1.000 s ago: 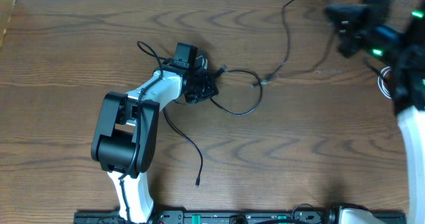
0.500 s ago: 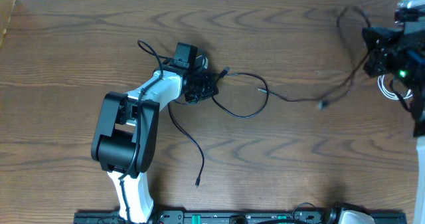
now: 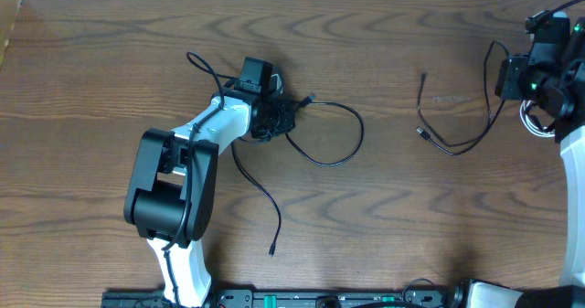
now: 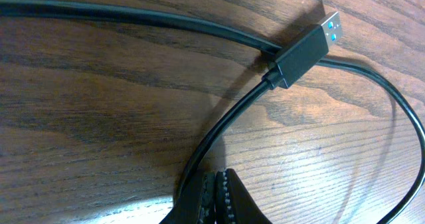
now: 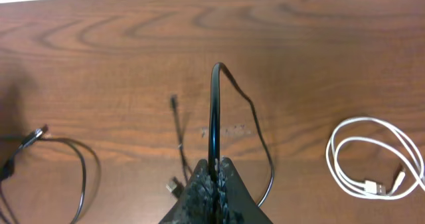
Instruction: Untangle cables
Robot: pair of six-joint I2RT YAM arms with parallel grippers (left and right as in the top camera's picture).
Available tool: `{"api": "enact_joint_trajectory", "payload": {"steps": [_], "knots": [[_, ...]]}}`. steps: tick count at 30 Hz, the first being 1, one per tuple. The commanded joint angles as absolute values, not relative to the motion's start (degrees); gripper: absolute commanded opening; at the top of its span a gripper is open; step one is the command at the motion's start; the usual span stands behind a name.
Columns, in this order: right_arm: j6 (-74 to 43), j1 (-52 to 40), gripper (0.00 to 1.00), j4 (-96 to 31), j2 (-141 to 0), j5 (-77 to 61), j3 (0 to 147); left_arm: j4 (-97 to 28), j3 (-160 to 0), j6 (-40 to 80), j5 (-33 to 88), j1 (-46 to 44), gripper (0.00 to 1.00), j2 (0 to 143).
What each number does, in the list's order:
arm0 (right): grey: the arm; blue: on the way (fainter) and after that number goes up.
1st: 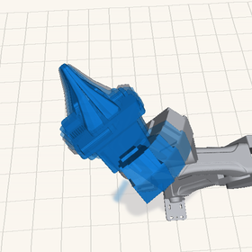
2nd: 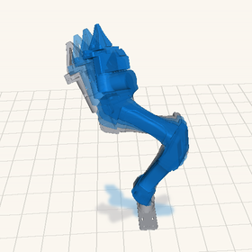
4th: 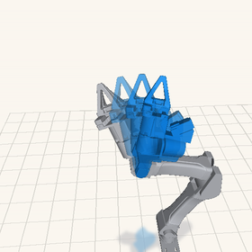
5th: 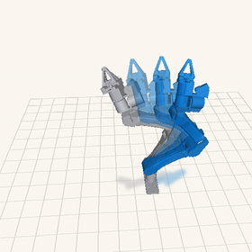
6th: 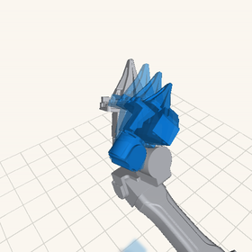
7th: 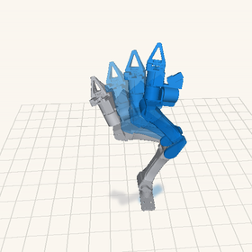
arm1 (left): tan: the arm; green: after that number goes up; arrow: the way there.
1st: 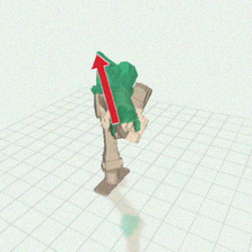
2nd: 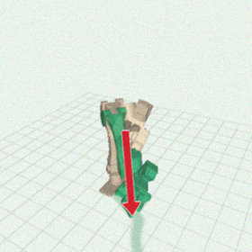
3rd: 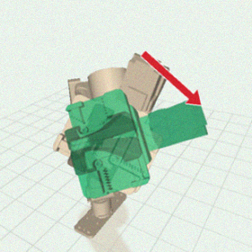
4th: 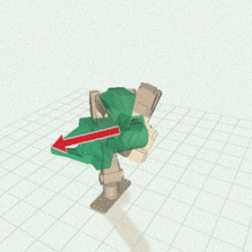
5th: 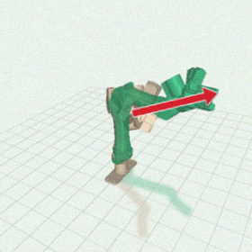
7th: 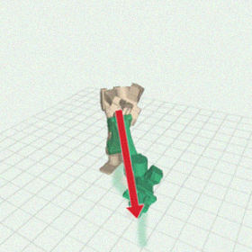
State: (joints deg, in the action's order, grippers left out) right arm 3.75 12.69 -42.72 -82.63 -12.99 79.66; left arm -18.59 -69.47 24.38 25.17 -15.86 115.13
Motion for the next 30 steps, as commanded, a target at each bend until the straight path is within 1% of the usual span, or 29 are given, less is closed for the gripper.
{"api": "enact_joint_trajectory", "payload": {"steps": [1,5,8,10,17,20,21,22,23,24,26,28,30], "knots": [[1.41,13.08,0.01,-39.46,-82.72,-12.4,79.85,-19.66,-68.79,25.17,20.08,-15.97,0.08,116.38],[-0.36,13.15,0.01,-33.74,-80.84,-12.05,80.05,-19.29,-68.79,25.17,20.05,-16.47,0.08,116.38],[-0.36,13.15,0.01,-31.42,-80.64,-8.4,80.05,-19.03,-68.79,25.17,20.05,-16.49,0.08,116.38],[-0.36,13.15,0.01,-32.8,-80.79,-6.96,80.03,-19.05,-68.79,25.15,20.03,-16.47,0.08,116.38],[-0.4,13.1,0.01,-43.51,-83.2,1.63,79.96,-19.07,-68.79,25.17,20.05,-16.49,0.08,116.38],[-0.6,13.1,0.01,-45.23,-85.49,3.77,79.92,-19.05,-68.79,25.17,20.03,-16.49,0.08,116.38],[-0.91,13.1,0.06,-45.32,-86.43,3.77,79.92,-19.05,-68.79,25.17,20.05,-16.49,0.08,116.38],[-1.15,13.1,0.17,-45.32,-87.18,3.68,79.92,-19.05,-68.79,25.17,20.05,-16.49,0.08,116.38],[-1.52,13.1,0.34,-45.28,-87.83,3.68,79.92,-19.05,-68.79,25.17,20.05,-16.49,0.08,116.38],[-1.69,13.08,0.47,-45.17,-88.42,3.64,79.92,-19.05,-68.79,25.17,20.05,-16.47,0.08,116.38],[-1.67,13.08,0.63,-44.86,-89.34,2.33,79.92,-19.09,-68.79,25.17,20.1,-16.47,0.08,116.38],[-1.67,13.08,0.72,-44.58,-90.11,-0.51,79.92,-19.07,-68.88,25.12,20.86,-16.47,0.08,116.22],[-1.67,13.08,0.76,-44.6,-90.94,-4.05,79.92,-19.0,-69.17,25.15,22.39,-16.29,0.12,115.81]]}}
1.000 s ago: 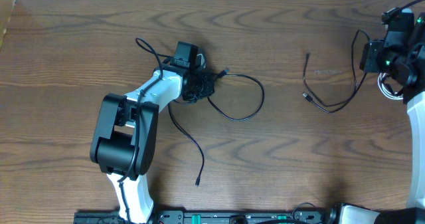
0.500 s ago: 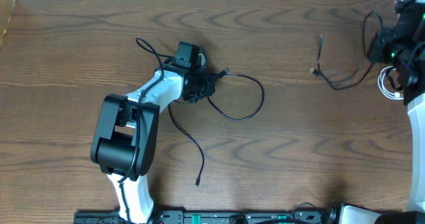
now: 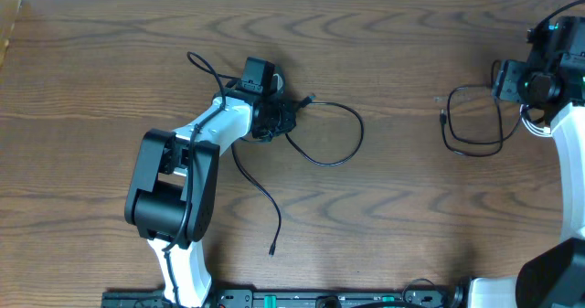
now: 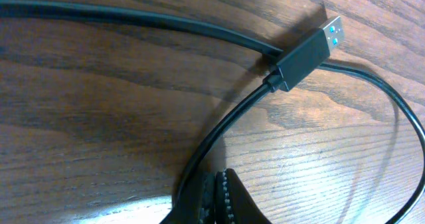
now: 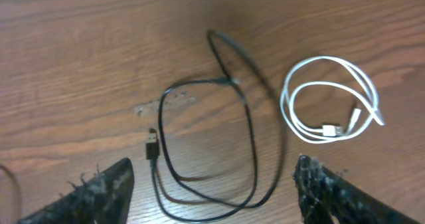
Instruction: Untangle cables
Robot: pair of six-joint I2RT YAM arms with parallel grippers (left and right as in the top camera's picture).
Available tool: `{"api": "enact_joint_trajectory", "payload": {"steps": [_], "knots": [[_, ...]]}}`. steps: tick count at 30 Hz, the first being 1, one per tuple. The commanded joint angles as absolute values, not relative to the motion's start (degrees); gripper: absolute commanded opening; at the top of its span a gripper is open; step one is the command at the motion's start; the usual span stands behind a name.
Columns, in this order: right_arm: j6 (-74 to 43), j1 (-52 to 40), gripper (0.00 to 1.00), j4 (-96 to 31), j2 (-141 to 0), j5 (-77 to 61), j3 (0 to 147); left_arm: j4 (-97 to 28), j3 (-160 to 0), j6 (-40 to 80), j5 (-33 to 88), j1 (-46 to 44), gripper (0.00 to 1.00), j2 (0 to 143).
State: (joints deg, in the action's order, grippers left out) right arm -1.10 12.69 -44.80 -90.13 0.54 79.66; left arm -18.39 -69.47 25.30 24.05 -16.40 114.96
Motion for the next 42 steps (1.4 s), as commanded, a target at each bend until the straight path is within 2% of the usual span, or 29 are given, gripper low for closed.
{"api": "enact_joint_trajectory", "payload": {"steps": [1,4,5,8,12,19,20,22,29,35,42], "knots": [[-1.65,13.08,0.78,-44.75,-91.31,-5.85,79.92,-19.0,-69.41,25.15,23.46,-16.21,0.14,115.42],[-1.63,13.06,0.81,-45.54,-92.6,-10.94,79.9,-19.0,-70.13,25.17,25.98,-16.03,0.17,113.4],[-1.52,13.04,0.81,-45.69,-92.99,-13.02,79.9,-19.0,-70.17,25.19,26.17,-16.03,0.23,112.49],[1.08,12.82,0.82,-45.74,-93.91,-19.16,79.9,-19.11,-70.17,25.19,26.13,-15.68,0.29,109.16],[4.49,11.49,0.83,-45.98,-94.98,-27.09,79.9,-19.7,-70.17,25.17,25.63,-14.22,0.31,105.54],[7.01,4.86,0.81,-45.89,-98.83,-33.76,79.79,-29.26,-69.95,27.2,13.5,-9.67,0.32,103.83],[7.22,3.55,0.81,-45.84,-99.7,-33.8,79.79,-30.85,-69.8,27.4,11.44,-9.15,0.4,103.83],[7.42,0.91,0.8,-45.52,-101.65,-33.74,79.79,-33.45,-69.41,27.75,8.84,-8.23,0.44,103.83],[7.35,-8.01,0.72,-42.85,-108.64,-34.13,79.79,-38.87,-68.45,27.73,8.25,-7.57,0.44,103.94],[7.31,-15.59,0.72,-41.01,-111.7,-35.11,79.79,-41.17,-68.45,28.01,4.12,-7.57,0.44,104.05],[-1.74,-23.24,0.72,-35.29,-114.63,-35.07,79.79,-43.31,-68.45,28.84,2.92,-7.57,0.44,104.27]]}}
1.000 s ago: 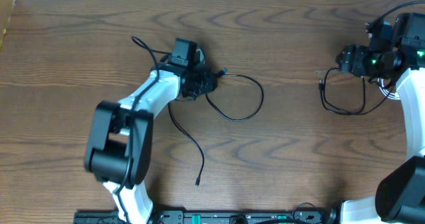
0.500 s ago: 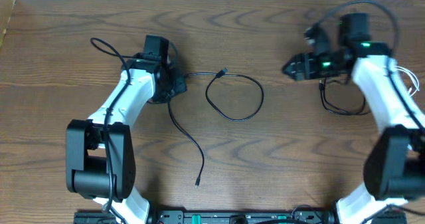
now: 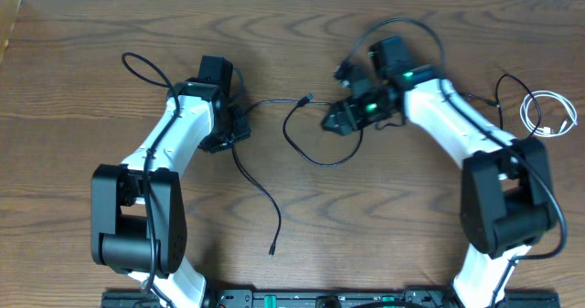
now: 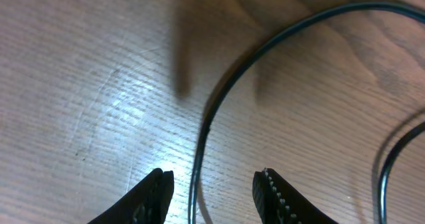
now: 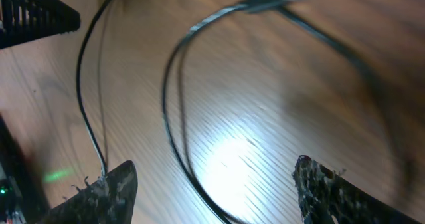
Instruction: Untangle cables
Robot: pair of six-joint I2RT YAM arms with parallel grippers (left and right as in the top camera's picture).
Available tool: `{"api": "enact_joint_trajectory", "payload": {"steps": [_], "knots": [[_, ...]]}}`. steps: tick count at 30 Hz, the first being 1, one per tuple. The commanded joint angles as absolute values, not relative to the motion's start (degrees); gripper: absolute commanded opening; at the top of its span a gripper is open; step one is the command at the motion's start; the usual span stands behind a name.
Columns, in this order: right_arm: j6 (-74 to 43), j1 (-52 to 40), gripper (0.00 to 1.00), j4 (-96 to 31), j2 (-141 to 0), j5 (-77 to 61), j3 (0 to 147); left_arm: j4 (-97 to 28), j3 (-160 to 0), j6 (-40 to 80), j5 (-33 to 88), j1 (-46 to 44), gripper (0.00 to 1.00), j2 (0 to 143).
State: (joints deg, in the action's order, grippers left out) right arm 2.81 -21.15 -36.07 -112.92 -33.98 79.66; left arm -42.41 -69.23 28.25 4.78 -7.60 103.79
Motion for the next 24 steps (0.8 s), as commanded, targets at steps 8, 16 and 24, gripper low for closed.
{"api": "enact_joint_trajectory", "payload": {"steps": [8,16,24], "knots": [[-2.31,-29.65,0.73,-31.05,-117.69,-33.87,79.79,-48.25,-68.31,28.84,3.46,-7.57,0.45,104.49],[-6.59,-31.62,0.73,-28.73,-120.03,-29.69,79.79,-46.96,-64.73,29.32,3.86,-7.57,0.44,104.49],[-6.85,-31.59,0.73,-27.27,-123.52,-33.58,79.79,-39.4,-61.28,29.89,14.39,-7.57,0.5,104.49]]}}
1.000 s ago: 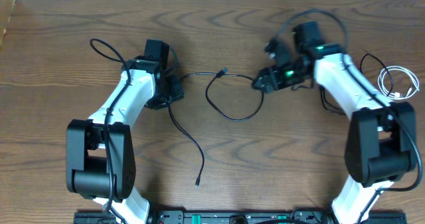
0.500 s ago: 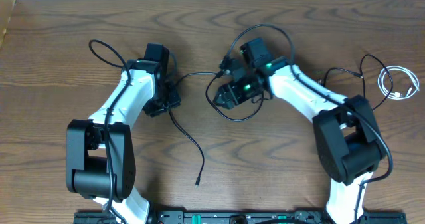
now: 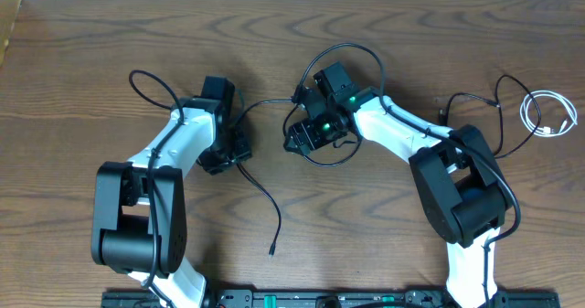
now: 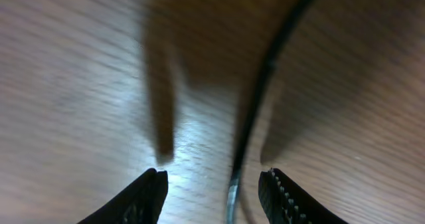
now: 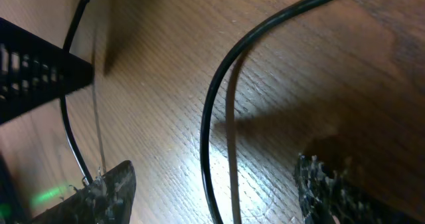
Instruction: Untangle cables
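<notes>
A long black cable lies mid-table, its stretch point(image 3: 265, 100) running between both grippers, with a loop under the right one and a tail ending in a plug point(image 3: 272, 249) near the front. My left gripper point(image 3: 224, 157) stands open low over it. The left wrist view shows the cable point(image 4: 265, 84) blurred, passing between the open left gripper point(image 4: 212, 177). My right gripper point(image 3: 302, 139) is open over the loop. In the right wrist view the cable point(image 5: 219, 84) curves down between the open right gripper point(image 5: 212, 171), touching neither finger.
A second black cable point(image 3: 454, 97) lies loose at the right, and a coiled white cable point(image 3: 547, 114) sits near the right edge. Both arms' own black wires arch above them. The table is dark wood point(image 3: 91, 34).
My right gripper has shifted left, from beside the loop to over its left part. My left gripper has moved a little toward the front along the cable. Both stay open.
First my left gripper was shut on the black cable by its USB plug, and my right held another black cable up at the far right. The right then stood open with that cable dropped beside the white one. Later both were open over the long cable, as now.
</notes>
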Robot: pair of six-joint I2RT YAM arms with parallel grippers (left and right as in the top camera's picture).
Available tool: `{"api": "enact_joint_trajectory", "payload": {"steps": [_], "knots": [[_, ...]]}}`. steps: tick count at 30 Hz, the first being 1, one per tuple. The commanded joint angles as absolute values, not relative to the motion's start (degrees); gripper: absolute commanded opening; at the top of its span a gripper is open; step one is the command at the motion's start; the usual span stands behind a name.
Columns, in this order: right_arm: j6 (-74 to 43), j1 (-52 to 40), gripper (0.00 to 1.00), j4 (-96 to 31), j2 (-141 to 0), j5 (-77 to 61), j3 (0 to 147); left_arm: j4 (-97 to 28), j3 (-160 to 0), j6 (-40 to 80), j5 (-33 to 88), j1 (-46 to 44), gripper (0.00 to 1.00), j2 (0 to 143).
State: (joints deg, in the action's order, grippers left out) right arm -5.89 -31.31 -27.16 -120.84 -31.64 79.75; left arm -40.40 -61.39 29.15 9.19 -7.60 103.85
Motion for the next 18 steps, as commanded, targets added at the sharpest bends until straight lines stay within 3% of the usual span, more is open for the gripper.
{"api": "enact_joint_trajectory", "payload": {"steps": [1,18], "knots": [[-6.83,-31.59,0.73,-26.98,-123.81,-34.87,79.79,-38.54,-61.28,29.89,15.44,-7.57,0.5,104.49],[-6.85,-31.18,0.72,-26.98,-126.37,-43.99,79.79,-32.49,-61.23,30.76,17.56,-9.34,0.5,104.49]]}}
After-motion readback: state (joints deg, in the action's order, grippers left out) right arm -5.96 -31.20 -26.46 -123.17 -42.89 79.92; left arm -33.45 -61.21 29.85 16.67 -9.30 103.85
